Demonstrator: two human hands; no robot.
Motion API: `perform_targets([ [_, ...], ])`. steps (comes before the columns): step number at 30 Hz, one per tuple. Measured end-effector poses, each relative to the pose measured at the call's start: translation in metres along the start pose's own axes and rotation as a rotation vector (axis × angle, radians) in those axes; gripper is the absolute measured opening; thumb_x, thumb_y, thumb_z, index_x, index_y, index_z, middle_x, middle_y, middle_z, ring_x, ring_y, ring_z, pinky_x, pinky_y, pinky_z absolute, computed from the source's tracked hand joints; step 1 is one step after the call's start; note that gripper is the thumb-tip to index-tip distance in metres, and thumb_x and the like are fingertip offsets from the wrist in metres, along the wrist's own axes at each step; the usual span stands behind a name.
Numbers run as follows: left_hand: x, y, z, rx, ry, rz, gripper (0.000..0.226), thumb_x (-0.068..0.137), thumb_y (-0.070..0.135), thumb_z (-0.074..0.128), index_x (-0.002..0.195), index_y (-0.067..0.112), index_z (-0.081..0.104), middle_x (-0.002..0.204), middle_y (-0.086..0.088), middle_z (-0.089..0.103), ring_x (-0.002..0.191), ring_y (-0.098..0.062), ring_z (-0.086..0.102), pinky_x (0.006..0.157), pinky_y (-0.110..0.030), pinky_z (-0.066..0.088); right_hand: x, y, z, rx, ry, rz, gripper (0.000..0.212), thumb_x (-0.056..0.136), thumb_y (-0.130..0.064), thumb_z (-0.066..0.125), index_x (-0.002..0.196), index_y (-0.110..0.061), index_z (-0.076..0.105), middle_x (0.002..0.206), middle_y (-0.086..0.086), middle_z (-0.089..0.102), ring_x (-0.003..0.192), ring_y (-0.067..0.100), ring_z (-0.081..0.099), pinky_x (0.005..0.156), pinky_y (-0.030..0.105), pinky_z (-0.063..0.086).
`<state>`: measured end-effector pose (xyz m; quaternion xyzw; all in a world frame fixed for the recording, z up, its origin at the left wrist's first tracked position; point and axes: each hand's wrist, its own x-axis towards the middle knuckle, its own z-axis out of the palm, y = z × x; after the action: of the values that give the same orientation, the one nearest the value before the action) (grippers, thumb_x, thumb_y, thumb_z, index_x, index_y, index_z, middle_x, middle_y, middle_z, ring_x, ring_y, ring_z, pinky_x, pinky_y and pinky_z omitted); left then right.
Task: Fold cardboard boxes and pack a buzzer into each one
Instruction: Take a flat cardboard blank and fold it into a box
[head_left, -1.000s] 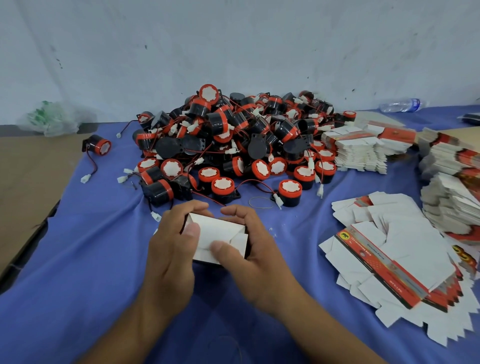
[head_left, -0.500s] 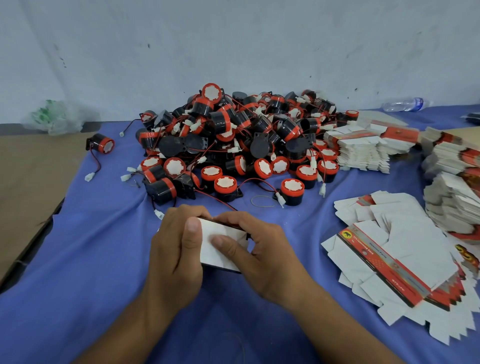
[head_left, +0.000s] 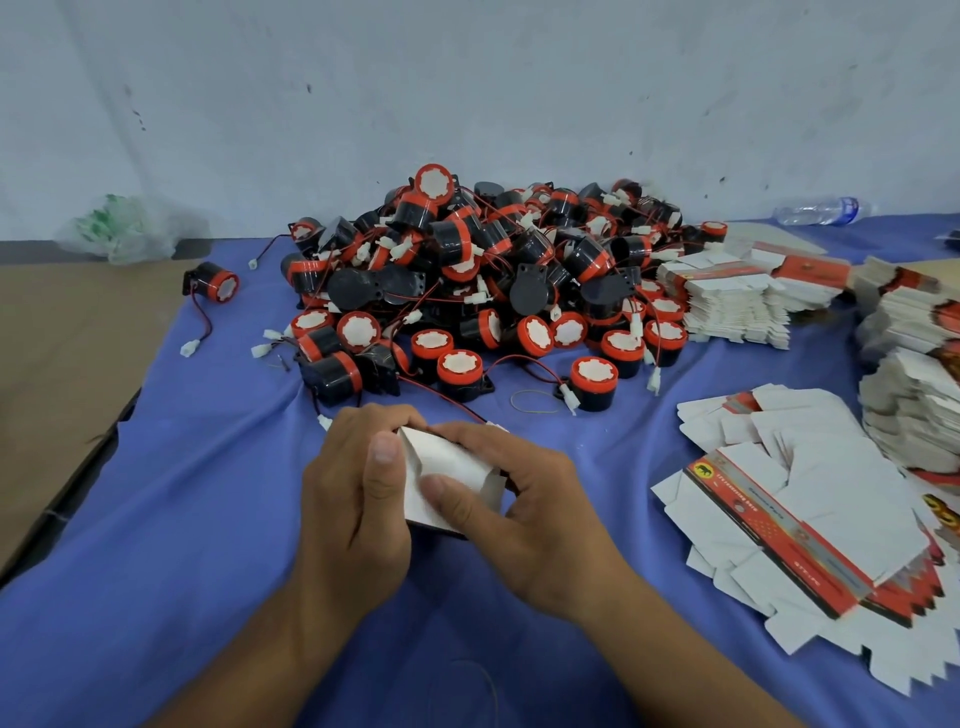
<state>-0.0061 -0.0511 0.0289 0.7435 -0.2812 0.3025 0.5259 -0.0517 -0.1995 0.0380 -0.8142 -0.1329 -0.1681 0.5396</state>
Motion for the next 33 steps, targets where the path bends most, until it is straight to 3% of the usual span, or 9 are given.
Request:
perform_targets([
  [4,-0.001,-0.001,0.0,0.008,-0.001,-0.015,0.044,0.105,0.047,0.021,0.099,0.023,0.058,0.087,0.006,0.06,0.075,-0.03,0.057,0.062,-0.05,0.044,0.003,0.001,0.0,-0.029,-0.025,-0.04,0.031,0.098,-0.024,0.063,0.129,-0.023,0.066,0.117,-0.013,0.065,0.109,0.009,0.061,0.09,0.02,0.047],
  [7,-0.003,-0.004,0.0,0.018,-0.015,-0.048,0.044,0.103,0.049,0.022,0.106,0.023,0.058,0.094,0.005,0.063,0.082,-0.023,0.06,0.066,-0.045,0.047,0.001,0.003,0.004,-0.007,-0.134,-0.022,0.044,0.103,-0.026,0.053,0.146,-0.027,0.049,0.131,-0.007,0.05,0.121,0.012,0.052,0.097,0.024,0.046],
  [11,-0.003,-0.005,-0.001,0.022,-0.02,-0.067,0.043,0.103,0.049,0.023,0.1,0.025,0.059,0.089,0.004,0.063,0.077,-0.021,0.06,0.061,-0.042,0.046,-0.003,0.005,0.004,-0.003,-0.22,0.032,0.053,0.101,-0.039,0.04,0.15,-0.05,0.024,0.14,-0.014,0.033,0.127,0.012,0.041,0.106,0.035,0.042],
  [13,-0.003,-0.005,-0.001,0.025,-0.025,-0.065,0.042,0.103,0.043,0.026,0.098,0.021,0.061,0.088,0.003,0.064,0.078,-0.022,0.06,0.062,-0.042,0.046,-0.003,0.005,0.003,0.067,-0.222,0.045,0.049,0.1,-0.039,0.038,0.146,-0.053,0.028,0.14,-0.016,0.034,0.128,0.009,0.041,0.105,0.031,0.041],
  [18,-0.003,-0.005,-0.001,0.026,-0.029,-0.086,0.035,0.101,0.035,0.031,0.097,0.021,0.062,0.091,0.007,0.063,0.081,-0.017,0.059,0.068,-0.035,0.045,0.003,0.004,-0.002,0.278,-0.25,0.12,0.042,0.097,-0.023,0.05,0.136,-0.039,0.05,0.14,-0.009,0.045,0.127,-0.006,0.044,0.102,0.017,0.04],
  [22,-0.004,-0.004,0.0,0.058,-0.071,-0.079,0.029,0.1,0.035,0.033,0.098,0.025,0.06,0.094,0.015,0.063,0.085,-0.012,0.06,0.071,-0.024,0.044,0.004,0.007,-0.001,0.238,-0.178,0.122,0.047,0.094,-0.008,0.061,0.131,-0.038,0.059,0.132,-0.008,0.056,0.123,-0.001,0.052,0.1,0.017,0.044],
  [27,0.001,-0.001,0.002,0.007,-0.008,-0.186,0.024,0.097,0.042,0.038,0.094,0.03,0.058,0.092,0.01,0.065,0.081,-0.01,0.062,0.059,-0.017,0.045,0.009,0.011,-0.01,0.387,-0.171,0.308,0.045,0.082,-0.034,0.069,0.124,-0.048,0.059,0.132,-0.013,0.059,0.119,0.001,0.058,0.103,0.028,0.048],
  [30,0.003,-0.001,0.0,-0.076,0.07,-0.253,0.018,0.098,0.037,0.04,0.095,0.033,0.057,0.097,0.014,0.066,0.085,-0.003,0.063,0.058,-0.011,0.046,0.011,0.016,-0.016,0.605,-0.192,0.358,0.044,0.085,-0.025,0.065,0.129,-0.033,0.063,0.132,-0.006,0.063,0.129,0.012,0.054,0.114,0.035,0.039],
  [33,0.005,-0.004,-0.001,-0.151,0.122,-0.304,0.017,0.098,0.034,0.041,0.095,0.031,0.057,0.099,0.012,0.066,0.088,-0.004,0.063,0.06,-0.011,0.047,0.01,0.017,-0.015,0.677,-0.196,0.312,0.041,0.089,-0.02,0.061,0.129,-0.028,0.063,0.131,-0.002,0.066,0.129,0.017,0.056,0.11,0.033,0.043],
])
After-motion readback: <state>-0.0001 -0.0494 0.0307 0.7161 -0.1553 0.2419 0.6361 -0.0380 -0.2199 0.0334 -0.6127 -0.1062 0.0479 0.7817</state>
